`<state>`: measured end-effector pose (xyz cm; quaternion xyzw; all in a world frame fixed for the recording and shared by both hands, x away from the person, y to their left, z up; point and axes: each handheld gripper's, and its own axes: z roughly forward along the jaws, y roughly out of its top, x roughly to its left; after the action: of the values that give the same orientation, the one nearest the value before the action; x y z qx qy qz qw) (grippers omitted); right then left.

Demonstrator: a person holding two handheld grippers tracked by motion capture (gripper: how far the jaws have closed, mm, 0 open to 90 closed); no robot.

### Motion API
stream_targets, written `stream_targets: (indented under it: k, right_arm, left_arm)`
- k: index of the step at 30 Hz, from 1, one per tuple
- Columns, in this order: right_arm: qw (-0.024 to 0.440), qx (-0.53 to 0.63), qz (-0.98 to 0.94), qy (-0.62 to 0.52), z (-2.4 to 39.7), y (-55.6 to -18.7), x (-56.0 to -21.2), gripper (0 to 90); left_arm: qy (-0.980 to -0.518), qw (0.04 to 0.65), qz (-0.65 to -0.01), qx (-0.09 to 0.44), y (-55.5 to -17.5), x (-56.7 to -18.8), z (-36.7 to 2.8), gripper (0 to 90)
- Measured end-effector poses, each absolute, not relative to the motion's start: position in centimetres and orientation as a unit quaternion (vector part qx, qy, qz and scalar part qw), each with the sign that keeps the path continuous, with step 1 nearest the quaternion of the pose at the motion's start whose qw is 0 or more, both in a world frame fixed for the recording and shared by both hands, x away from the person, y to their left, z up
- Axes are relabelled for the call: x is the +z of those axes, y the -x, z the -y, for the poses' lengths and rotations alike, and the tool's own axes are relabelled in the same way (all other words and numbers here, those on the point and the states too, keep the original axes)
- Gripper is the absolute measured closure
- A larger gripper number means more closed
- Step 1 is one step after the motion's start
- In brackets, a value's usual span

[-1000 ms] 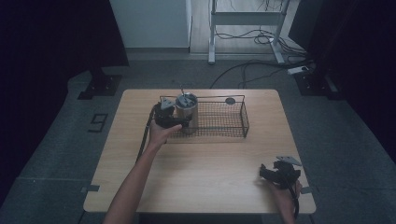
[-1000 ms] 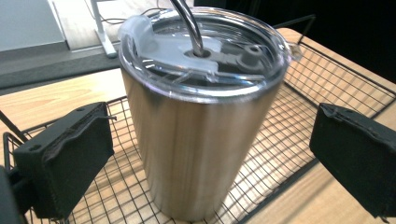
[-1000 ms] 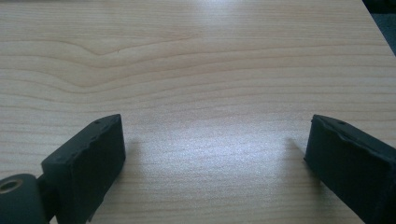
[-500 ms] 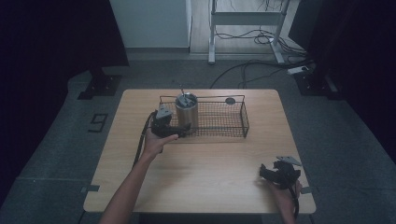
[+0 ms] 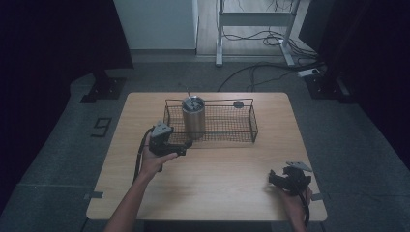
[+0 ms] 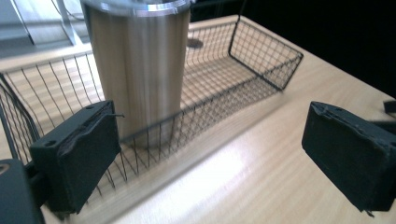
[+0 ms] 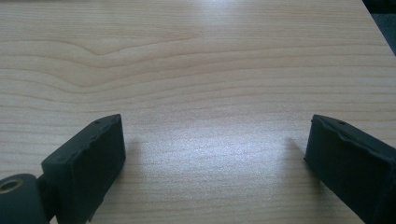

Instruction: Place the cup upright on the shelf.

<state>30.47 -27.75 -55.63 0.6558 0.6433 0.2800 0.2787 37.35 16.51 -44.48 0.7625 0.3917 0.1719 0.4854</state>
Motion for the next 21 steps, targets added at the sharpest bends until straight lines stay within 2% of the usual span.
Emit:
stream_targets:
  k: [21]
  right_arm:
    - [0.279, 0.28, -0.643, -0.656, 27.7, -30.5, -55.6, 4.6]
  left_arm:
    - [-0.775, 0.46, -0.407, 0.148, -32.2, -50.1, -18.8, 6.9]
